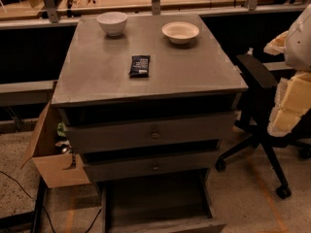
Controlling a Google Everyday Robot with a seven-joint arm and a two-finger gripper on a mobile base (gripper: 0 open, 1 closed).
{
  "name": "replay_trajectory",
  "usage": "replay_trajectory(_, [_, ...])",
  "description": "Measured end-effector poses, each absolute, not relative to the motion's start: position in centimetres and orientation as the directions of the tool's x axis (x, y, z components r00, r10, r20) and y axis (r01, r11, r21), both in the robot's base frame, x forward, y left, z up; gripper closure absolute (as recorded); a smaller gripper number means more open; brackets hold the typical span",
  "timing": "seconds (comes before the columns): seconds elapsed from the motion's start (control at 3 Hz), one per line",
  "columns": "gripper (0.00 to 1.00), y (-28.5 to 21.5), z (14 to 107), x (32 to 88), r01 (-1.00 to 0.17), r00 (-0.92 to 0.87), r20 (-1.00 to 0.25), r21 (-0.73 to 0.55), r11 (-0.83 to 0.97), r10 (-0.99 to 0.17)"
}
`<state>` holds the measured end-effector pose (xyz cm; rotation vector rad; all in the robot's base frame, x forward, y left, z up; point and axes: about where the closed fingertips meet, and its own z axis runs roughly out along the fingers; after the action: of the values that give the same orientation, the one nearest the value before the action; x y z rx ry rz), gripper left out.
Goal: Place rxbar blueberry into bottom drawer
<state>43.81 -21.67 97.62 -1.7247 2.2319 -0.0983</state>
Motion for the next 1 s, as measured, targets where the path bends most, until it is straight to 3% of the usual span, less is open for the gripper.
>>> replay_trajectory(0.67, [0.00, -21.3, 98.0, 44.0, -0.928, -0.197, -0.193, -0.281, 0.247, -0.961])
replay_trajectory(1.0, [0.00, -20.2, 98.6, 46.9, -0.925, -0.071, -0.119, -0.363, 0.110, -0.990])
